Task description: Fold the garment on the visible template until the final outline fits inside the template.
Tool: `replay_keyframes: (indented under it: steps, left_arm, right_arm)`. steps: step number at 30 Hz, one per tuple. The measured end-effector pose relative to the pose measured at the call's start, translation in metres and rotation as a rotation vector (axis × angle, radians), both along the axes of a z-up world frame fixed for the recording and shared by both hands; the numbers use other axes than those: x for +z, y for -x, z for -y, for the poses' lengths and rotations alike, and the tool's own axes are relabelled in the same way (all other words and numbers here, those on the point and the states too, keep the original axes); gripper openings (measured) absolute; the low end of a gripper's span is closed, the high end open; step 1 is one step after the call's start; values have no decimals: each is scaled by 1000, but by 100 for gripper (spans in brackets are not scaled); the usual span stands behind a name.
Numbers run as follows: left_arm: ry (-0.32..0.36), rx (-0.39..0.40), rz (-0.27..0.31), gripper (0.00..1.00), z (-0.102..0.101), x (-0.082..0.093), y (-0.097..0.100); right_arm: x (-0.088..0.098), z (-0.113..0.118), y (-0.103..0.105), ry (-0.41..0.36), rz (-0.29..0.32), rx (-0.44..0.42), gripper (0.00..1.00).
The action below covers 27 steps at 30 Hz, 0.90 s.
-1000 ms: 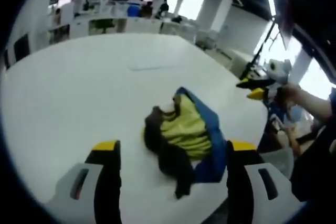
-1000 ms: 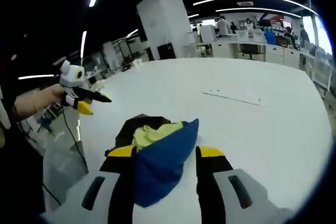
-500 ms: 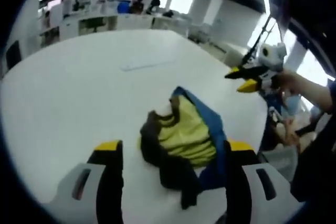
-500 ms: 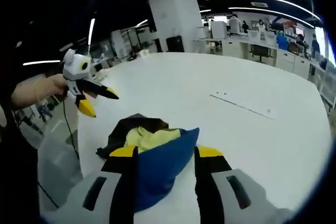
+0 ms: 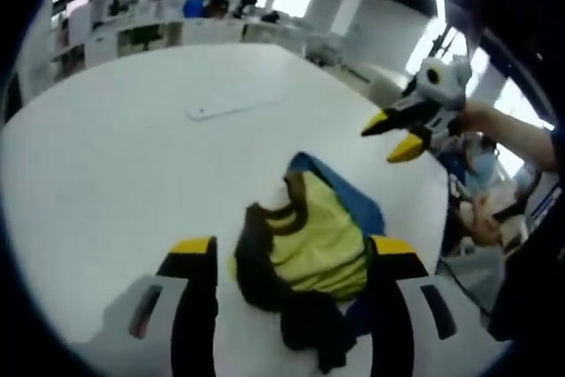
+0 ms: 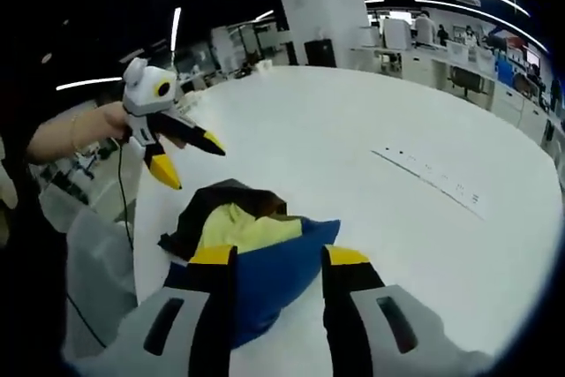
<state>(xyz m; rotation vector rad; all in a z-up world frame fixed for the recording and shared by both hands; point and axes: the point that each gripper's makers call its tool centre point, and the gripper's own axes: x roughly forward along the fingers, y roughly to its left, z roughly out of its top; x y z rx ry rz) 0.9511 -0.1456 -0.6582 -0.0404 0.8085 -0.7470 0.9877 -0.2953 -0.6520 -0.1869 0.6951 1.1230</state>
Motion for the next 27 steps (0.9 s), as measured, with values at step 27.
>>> replay_keyframes:
  steps: [27]
  left_arm:
    - [-71, -98, -125, 48, 16, -55, -51]
  right_arm:
    - [-53, -31, -59, 72, -186, -8, 29]
